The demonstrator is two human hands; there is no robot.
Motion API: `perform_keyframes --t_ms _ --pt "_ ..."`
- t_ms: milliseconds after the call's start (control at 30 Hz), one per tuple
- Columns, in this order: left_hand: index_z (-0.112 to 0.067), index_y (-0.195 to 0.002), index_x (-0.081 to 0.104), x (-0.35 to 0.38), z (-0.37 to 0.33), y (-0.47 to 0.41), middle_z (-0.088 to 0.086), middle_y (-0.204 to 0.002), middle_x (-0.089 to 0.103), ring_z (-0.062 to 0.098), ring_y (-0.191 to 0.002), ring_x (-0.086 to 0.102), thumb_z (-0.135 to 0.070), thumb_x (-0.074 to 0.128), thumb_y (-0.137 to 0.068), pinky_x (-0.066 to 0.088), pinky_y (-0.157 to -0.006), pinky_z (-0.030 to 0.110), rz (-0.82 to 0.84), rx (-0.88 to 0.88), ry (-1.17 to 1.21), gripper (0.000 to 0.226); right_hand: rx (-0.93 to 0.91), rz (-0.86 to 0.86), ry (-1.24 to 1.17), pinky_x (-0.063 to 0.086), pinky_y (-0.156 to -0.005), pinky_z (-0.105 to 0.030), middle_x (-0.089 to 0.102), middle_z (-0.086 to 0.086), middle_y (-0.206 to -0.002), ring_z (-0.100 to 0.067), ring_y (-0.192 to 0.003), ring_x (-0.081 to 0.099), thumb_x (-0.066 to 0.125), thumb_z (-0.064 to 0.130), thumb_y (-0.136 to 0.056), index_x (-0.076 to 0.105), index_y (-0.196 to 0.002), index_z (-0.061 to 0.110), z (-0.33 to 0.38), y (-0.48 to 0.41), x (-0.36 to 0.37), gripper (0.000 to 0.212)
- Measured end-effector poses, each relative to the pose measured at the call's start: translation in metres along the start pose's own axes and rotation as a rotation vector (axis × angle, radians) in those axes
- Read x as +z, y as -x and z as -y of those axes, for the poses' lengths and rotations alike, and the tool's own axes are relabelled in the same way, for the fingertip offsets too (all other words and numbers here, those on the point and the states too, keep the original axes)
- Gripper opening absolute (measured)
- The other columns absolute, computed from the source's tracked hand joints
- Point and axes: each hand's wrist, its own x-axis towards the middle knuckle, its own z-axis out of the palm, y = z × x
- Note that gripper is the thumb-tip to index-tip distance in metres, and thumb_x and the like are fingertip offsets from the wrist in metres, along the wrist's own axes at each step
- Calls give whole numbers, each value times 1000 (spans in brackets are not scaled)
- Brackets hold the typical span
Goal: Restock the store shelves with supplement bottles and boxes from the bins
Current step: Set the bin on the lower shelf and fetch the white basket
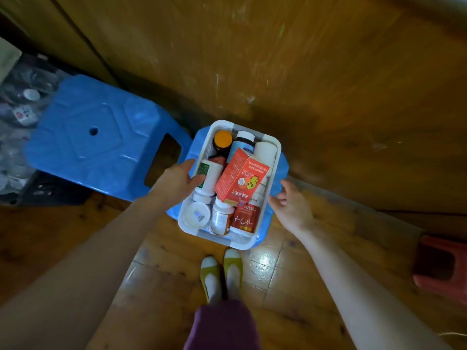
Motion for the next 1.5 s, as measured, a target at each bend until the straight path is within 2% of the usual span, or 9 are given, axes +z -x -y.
perform_keyframes --t_ms 167,267,567,733,900,1067,1233,1367,1500 --pt "-17 -135 44 3 2 -1 3 -68 52 13 -62 49 -24 53 -93 32 -57 27 -10 19 136 44 -43 42 -85 45 -80 -27 57 -1 -100 -9 -89 55 55 21 -92 27 -143 12 0 -3 10 58" --pt "-20 -136 43 5 7 -3 -1 -63 49 8 -56 48 -25 54 -92 42 -56 23 9 18 178 45 -50 43 -137 47 -78 -25 56 4 -94 -6 -84 55 56 17 -91 31 -141 18 -2 -7 12 56" --pt "-20 -135 45 9 9 1 0 -61 49 10 -57 47 -21 54 -93 48 -63 33 2 20 316 43 -37 21 -252 55 -80 -40 53 3 -84 -13 -84 59 50 8 -93 28 -144 23 -5 -4 17 57" --pt "-21 -133 47 14 8 20 2 -57 44 5 -49 48 -21 56 -92 50 -51 26 -29 -40 401 43 -10 59 -286 54 -62 -22 49 1 -81 -11 -77 58 46 8 -95 25 -144 24 1 7 6 56" --pt "-22 -134 47 -11 -3 54 22 -87 63 19 -72 58 -22 54 -92 54 -66 36 -32 -94 510 42 -47 96 -252 57 -75 -37 53 -1 -80 -18 -87 63 46 9 -95 27 -143 28 26 25 -13 55" --pt "-30 -119 53 -58 -20 99 11 -82 65 16 -70 58 -20 54 -93 54 -64 35 -138 -98 600 28 -133 104 -232 56 -74 -35 56 0 -83 -14 -81 61 46 8 -95 31 -142 29 69 53 -36 54" --pt "-35 -113 50 -104 -35 151 12 -79 62 11 -62 61 -22 56 -92 53 -57 24 -287 -146 685 25 -255 132 -194 54 -80 -33 56 -2 -101 -15 -92 59 46 14 -95 32 -141 30 121 87 -62 51" --pt "-36 -109 48 -132 -47 196 -1 -67 57 -1 -50 57 -21 56 -91 45 -46 11 -440 -165 750 24 -351 179 -137 54 -75 -31 55 0 -114 -14 -99 57 46 15 -95 33 -141 30 158 110 -76 50" --pt "-30 -120 54 -147 -55 237 -2 -70 58 3 -59 57 -25 58 -90 43 -53 13 -570 -220 784 31 -453 242 -129 50 -61 -21 56 11 -100 -6 -85 57 47 13 -94 39 -138 26 187 134 -86 47"
